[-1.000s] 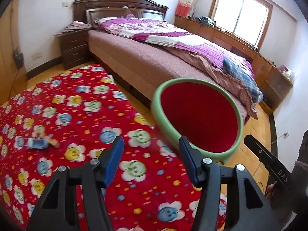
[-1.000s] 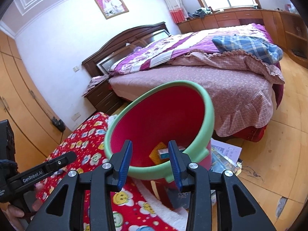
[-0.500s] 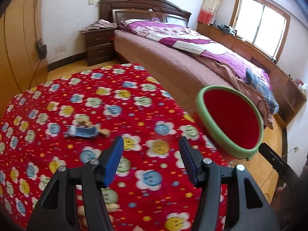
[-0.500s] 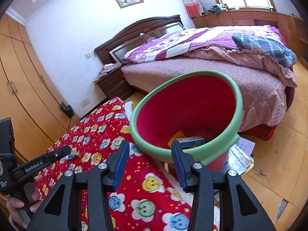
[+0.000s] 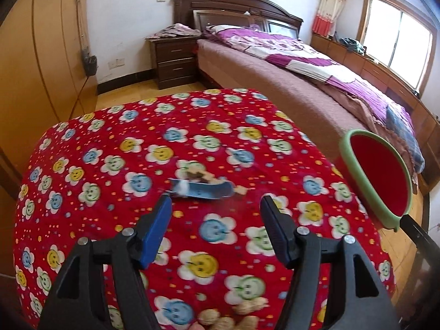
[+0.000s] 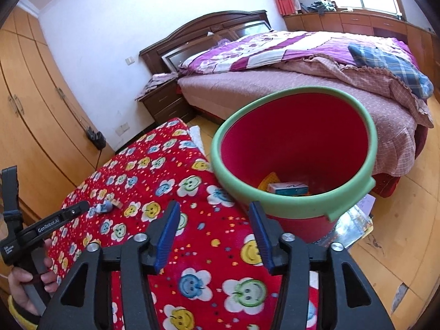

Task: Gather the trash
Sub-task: 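Move both open tools back toward the items on the quilt, then grasp the blue-gray plastic piece with the left tool and lift it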

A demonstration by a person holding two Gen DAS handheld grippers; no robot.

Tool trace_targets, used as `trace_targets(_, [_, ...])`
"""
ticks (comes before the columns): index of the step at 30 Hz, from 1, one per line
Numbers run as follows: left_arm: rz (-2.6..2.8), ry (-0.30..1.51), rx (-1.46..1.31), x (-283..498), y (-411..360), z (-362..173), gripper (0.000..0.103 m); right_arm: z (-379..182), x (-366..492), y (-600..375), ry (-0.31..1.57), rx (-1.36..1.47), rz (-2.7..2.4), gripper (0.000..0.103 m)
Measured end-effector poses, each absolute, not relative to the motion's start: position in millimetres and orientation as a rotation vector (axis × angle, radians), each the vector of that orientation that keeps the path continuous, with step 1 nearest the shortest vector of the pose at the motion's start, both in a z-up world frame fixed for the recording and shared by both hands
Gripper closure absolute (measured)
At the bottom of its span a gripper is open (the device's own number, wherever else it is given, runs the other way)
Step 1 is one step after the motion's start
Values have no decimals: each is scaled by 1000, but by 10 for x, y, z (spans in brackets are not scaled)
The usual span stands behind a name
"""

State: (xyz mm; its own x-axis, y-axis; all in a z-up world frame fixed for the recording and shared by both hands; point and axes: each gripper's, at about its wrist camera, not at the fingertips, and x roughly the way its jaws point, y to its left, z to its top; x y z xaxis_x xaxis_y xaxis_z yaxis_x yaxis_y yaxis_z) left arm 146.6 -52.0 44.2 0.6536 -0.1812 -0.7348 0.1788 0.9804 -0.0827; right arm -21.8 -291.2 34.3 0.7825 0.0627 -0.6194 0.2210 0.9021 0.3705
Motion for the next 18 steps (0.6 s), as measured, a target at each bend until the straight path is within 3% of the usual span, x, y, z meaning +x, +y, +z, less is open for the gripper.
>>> trace_targets(18, [-185, 909, -49, 1851, -187, 142, 21, 271, -81, -2715, 725, 418, -109, 47])
